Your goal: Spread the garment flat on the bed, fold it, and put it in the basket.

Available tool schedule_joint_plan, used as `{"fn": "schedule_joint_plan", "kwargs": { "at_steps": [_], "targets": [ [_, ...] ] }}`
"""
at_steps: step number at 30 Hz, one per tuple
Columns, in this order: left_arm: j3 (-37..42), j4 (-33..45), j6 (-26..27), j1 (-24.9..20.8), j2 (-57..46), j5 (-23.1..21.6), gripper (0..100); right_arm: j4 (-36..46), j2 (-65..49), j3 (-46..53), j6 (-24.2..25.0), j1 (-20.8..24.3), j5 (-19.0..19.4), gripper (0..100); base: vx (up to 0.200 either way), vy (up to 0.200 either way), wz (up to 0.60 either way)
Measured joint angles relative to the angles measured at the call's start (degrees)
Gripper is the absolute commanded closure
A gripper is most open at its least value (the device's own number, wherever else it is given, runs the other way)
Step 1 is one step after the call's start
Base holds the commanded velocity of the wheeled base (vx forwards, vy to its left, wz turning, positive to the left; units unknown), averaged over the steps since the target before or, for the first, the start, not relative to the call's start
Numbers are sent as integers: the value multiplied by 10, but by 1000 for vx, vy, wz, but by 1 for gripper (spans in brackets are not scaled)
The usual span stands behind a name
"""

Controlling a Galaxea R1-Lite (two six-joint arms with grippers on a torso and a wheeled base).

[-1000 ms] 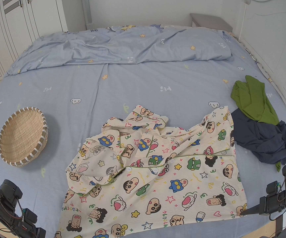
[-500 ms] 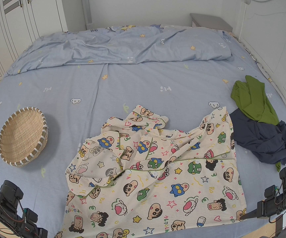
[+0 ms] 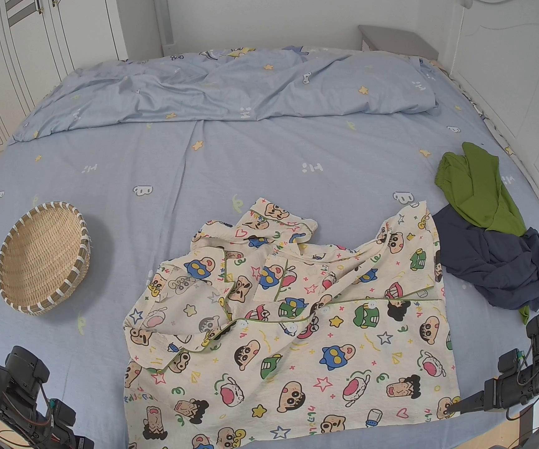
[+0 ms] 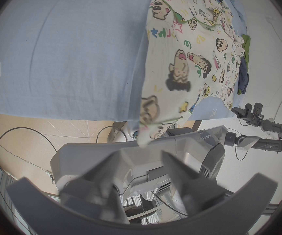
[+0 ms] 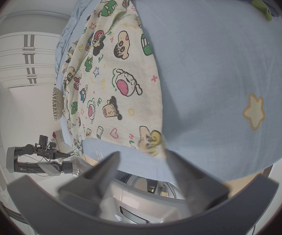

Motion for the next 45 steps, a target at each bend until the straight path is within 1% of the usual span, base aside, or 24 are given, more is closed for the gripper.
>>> {"fn": "schedule_joint_plan", "kwargs": {
  "at_steps": [9, 15, 17, 21, 28, 30, 33, 36, 40, 45],
  "targets": [
    [-5, 0, -8, 7, -1, 1, 0, -11, -1, 5, 0, -4, 5, 0, 0, 0, 0],
    [-12, -17, -23, 22, -7, 1, 0, -47, -7, 20, 0, -8, 11, 0, 0, 0, 0],
    [-10, -42, -25, 26, -8, 0, 0, -79, -8, 29, 1, -10, 16, 0, 0, 0, 0],
    [7, -134, -28, 31, -9, -3, 0, -149, -7, 51, 2, -17, 30, 0, 0, 0, 0],
    [61, -292, -34, 36, -10, -5, 0, -182, 3, 64, 2, -38, 43, 0, 0, 0, 0],
    [73, -320, -46, 36, -9, -6, 0, -190, 7, 65, 1, -45, 44, 0, 0, 0, 0],
    [85, -355, -90, 34, -5, -8, 0, -196, 13, 65, 1, -53, 45, 0, 0, 0, 0],
    [92, -391, -121, 33, 0, -10, 0, -200, 17, 65, 1, -58, 46, 0, 0, 0, 0],
    [96, -400, -126, 30, 7, -11, 0, -199, 20, 65, 0, -60, 51, 0, 0, 0, 0],
    [98, -400, -124, 29, 8, -8, 0, -194, 18, 65, 0, -62, 78, 0, 40, 0, 0]
  ]
}}
